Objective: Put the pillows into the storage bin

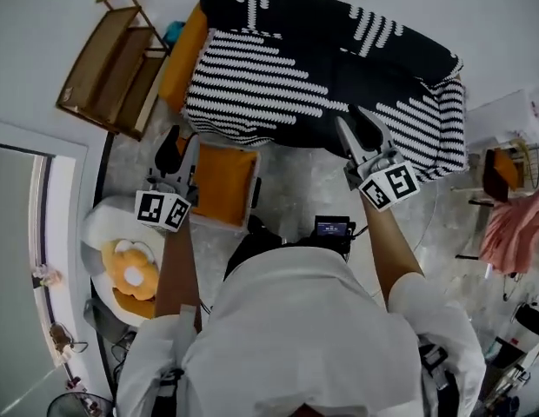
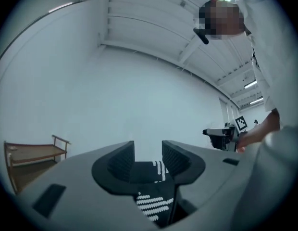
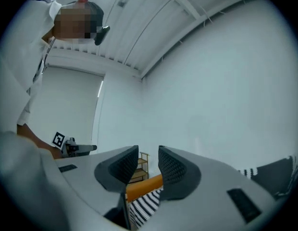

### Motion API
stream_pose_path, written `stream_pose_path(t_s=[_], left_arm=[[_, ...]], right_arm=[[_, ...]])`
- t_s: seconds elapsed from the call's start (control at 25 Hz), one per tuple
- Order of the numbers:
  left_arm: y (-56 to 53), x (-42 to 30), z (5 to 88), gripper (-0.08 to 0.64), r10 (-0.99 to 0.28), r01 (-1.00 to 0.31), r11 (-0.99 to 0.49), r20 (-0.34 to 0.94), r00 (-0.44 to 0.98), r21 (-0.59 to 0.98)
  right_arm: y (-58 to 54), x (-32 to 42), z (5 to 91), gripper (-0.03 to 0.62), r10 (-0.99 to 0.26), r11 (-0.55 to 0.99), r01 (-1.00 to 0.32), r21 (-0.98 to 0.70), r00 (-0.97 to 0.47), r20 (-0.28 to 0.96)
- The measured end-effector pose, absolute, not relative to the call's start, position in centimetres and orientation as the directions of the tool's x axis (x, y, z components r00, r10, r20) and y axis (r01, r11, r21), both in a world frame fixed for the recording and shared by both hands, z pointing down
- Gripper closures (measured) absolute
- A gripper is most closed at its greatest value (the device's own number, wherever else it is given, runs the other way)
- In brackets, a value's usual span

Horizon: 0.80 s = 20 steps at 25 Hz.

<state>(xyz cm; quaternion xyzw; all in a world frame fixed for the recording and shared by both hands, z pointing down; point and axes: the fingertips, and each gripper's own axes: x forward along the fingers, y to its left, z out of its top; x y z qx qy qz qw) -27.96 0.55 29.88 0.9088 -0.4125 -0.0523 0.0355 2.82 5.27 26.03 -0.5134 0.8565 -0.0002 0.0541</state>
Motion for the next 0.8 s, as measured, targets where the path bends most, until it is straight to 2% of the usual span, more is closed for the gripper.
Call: stream_pose_path(t_s=[0.32, 0.48, 0.8], left_arm=[[4.1, -15.8, 23.3, 0.417, -0.701, -0.712, -0.702, -0.168, 0.693, -0.007], [7.4, -10.5, 23.0, 0.425, -0.696, -0.709, -0.705, -0.174, 0.697, -0.021], [14.1, -0.7, 26.4, 0.423, -0.699, -0.701, -0.713, -0.089, 0.71, 0.01]], right_arm=[[13.7, 16.1, 18.1, 0.473, -0.943, 0.249, -0.966, 0.072, -0.259, -0.207], [18.5, 21.7, 18.9, 0.476, -0.96, 0.188, -0.979, 0.076, -0.2, -0.198], [25.1, 30.5, 23.2, 0.476, -0.978, 0.153, -0.988, -0.01, -0.15, -0.142]])
